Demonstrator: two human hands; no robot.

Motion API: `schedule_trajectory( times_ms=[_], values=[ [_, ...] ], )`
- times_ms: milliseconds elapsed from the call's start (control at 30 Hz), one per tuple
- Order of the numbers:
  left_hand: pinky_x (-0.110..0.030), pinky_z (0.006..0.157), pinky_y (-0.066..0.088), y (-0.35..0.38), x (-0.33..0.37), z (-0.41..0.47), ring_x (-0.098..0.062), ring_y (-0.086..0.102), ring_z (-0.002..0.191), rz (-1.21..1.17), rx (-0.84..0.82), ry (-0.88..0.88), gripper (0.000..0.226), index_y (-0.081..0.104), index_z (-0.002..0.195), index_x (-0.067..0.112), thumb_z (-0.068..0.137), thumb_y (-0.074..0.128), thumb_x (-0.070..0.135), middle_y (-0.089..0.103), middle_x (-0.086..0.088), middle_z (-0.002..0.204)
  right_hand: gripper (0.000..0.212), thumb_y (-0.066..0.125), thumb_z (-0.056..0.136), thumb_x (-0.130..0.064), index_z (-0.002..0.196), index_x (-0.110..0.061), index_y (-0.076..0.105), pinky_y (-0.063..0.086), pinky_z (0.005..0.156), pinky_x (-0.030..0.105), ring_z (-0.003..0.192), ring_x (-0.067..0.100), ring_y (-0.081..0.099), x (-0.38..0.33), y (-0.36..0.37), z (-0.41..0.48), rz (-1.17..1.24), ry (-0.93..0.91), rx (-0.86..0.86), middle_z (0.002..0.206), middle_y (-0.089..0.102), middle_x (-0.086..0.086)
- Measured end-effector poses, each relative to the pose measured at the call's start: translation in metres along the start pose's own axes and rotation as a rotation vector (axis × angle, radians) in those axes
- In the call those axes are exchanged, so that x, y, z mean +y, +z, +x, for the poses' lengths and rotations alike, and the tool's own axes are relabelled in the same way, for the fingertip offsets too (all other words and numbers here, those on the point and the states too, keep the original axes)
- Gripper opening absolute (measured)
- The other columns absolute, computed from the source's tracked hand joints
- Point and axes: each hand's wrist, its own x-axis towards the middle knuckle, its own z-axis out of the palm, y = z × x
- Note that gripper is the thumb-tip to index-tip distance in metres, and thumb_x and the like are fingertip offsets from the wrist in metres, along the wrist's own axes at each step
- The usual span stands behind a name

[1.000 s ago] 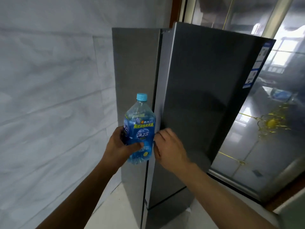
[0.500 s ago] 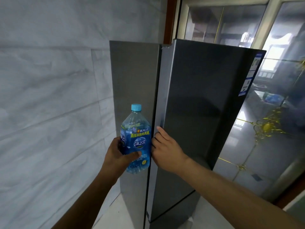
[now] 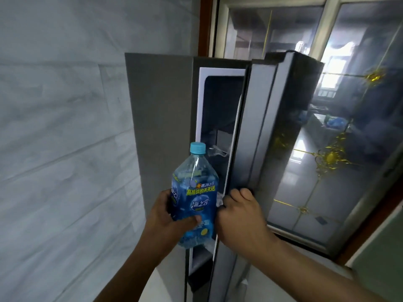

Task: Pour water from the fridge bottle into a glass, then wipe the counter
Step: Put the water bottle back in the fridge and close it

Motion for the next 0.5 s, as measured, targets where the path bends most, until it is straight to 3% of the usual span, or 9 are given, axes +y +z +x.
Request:
schedule_trajectory(
  times_ms=[100, 167, 200, 300, 400, 433, 500],
  values=[
    [-0.022, 0.066, 0.06, 0.018, 0.01, -0.004, -0.001, 0.072, 0.089, -0.047, -0.063, 0.002, 0.056, 0.057, 0.109, 0.031, 0.069, 0.087, 0.005, 0.072, 0.005, 0.105, 0.032, 0.086, 0.04, -0.031, 0.063, -0.018, 0.066, 0.042, 0.058, 0.032, 0.05, 0.024, 0.058, 0.008, -0.031, -0.014, 0.094, 0.251, -0.054, 0.061, 0.059, 0.003],
    [-0.027, 0.072, 0.061, 0.03, 0.019, -0.004, -0.006, 0.073, 0.092, -0.084, -0.119, 0.007, 0.058, 0.057, 0.114, 0.029, 0.069, 0.086, 0.006, 0.072, 0.005, 0.107, 0.032, 0.083, 0.058, -0.03, 0.081, -0.017, 0.065, 0.046, 0.045, 0.03, 0.053, 0.024, 0.062, 0.02, -0.051, -0.022, 0.194, 0.375, -0.018, 0.076, 0.062, 0.004],
    [-0.027, 0.072, 0.061, 0.036, 0.023, -0.004, -0.007, 0.073, 0.093, -0.099, -0.142, 0.012, 0.06, 0.057, 0.116, 0.029, 0.069, 0.086, 0.006, 0.073, 0.006, 0.107, 0.028, 0.079, 0.069, -0.027, 0.089, -0.016, 0.064, 0.048, 0.046, 0.031, 0.06, 0.024, 0.064, 0.027, -0.056, -0.024, 0.244, 0.398, 0.034, 0.085, 0.062, 0.005],
    [-0.021, 0.066, 0.06, 0.056, 0.035, -0.002, -0.006, 0.073, 0.093, -0.165, -0.217, 0.065, 0.059, 0.057, 0.117, 0.028, 0.071, 0.083, 0.001, 0.076, 0.01, 0.103, 0.022, 0.066, 0.084, -0.015, 0.105, -0.009, 0.062, 0.056, 0.074, 0.037, 0.097, 0.03, 0.062, 0.048, -0.063, -0.029, 0.323, 0.416, 0.189, 0.111, 0.058, 0.011],
    [-0.016, 0.062, 0.057, 0.076, 0.048, 0.004, -0.002, 0.073, 0.089, -0.217, -0.251, 0.1, 0.053, 0.058, 0.11, 0.029, 0.075, 0.079, -0.003, 0.076, 0.017, 0.096, 0.041, 0.065, 0.083, -0.015, 0.122, -0.005, 0.06, 0.038, 0.111, 0.05, 0.133, 0.042, 0.042, 0.074, -0.057, -0.03, 0.23, 0.446, 0.334, 0.135, 0.051, 0.024],
    [-0.016, 0.063, 0.058, 0.083, 0.053, 0.006, -0.003, 0.073, 0.089, -0.224, -0.257, 0.11, 0.052, 0.059, 0.11, 0.029, 0.074, 0.08, -0.003, 0.076, 0.015, 0.097, 0.045, 0.064, 0.085, -0.019, 0.127, -0.007, 0.058, 0.033, 0.114, 0.051, 0.137, 0.042, 0.037, 0.084, -0.057, -0.029, 0.195, 0.479, 0.34, 0.139, 0.048, 0.025],
    [-0.022, 0.068, 0.061, 0.097, 0.059, 0.012, -0.007, 0.074, 0.091, -0.227, -0.263, 0.122, 0.054, 0.059, 0.113, 0.026, 0.073, 0.082, -0.001, 0.076, 0.007, 0.104, 0.052, 0.063, 0.087, -0.028, 0.133, -0.008, 0.053, 0.037, 0.109, 0.052, 0.131, 0.042, 0.043, 0.107, -0.058, -0.026, 0.104, 0.571, 0.286, 0.138, 0.05, 0.026]
  ],
)
